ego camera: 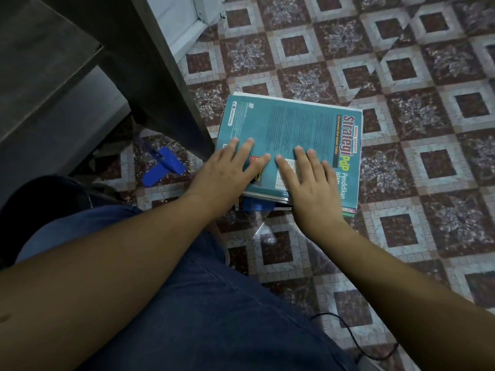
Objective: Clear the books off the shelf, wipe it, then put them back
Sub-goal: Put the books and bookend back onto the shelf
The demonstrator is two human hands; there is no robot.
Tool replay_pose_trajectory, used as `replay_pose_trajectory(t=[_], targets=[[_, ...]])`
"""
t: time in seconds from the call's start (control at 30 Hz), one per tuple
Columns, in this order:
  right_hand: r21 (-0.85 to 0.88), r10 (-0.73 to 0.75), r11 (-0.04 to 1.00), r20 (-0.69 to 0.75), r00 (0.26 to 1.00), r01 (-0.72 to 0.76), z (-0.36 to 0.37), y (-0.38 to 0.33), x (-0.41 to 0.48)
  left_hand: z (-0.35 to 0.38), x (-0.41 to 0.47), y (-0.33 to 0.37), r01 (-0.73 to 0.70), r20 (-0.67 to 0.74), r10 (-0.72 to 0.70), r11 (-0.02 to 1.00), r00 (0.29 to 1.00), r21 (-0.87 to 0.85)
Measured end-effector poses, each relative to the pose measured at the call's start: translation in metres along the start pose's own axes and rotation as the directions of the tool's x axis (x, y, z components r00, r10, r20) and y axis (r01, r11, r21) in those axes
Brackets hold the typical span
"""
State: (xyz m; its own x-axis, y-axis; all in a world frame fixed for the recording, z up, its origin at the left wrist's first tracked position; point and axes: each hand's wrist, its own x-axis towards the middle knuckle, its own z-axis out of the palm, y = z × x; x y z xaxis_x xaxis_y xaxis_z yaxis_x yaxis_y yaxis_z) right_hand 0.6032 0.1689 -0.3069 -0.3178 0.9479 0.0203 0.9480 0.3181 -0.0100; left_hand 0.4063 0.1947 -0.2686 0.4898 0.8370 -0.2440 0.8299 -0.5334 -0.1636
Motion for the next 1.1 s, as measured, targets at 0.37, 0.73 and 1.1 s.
replay_pose_trajectory(t=[0.37,0.73,1.1], targets=[[0.035,0.011,0.999,0.025,1.0,-0.012,-0.009,0.006,0.007,-0.01,0.004,-0.012,0.038,0.04,-0.032,0.984,0.999,-0.173],[0.018,-0.023,1.0,0.205,0.978,0.019,-0.044,0.005,0.023,-0.02,0.008,-0.011,0.085,0.063,-0.07,0.955,0.996,-0.283],[-0.075,0.048,0.996,0.111,0.993,-0.04,-0.138,-0.028,0.034,-0.067,-0.016,-0.051,-0.004,-0.373,-0.077,0.977,0.925,-0.214]])
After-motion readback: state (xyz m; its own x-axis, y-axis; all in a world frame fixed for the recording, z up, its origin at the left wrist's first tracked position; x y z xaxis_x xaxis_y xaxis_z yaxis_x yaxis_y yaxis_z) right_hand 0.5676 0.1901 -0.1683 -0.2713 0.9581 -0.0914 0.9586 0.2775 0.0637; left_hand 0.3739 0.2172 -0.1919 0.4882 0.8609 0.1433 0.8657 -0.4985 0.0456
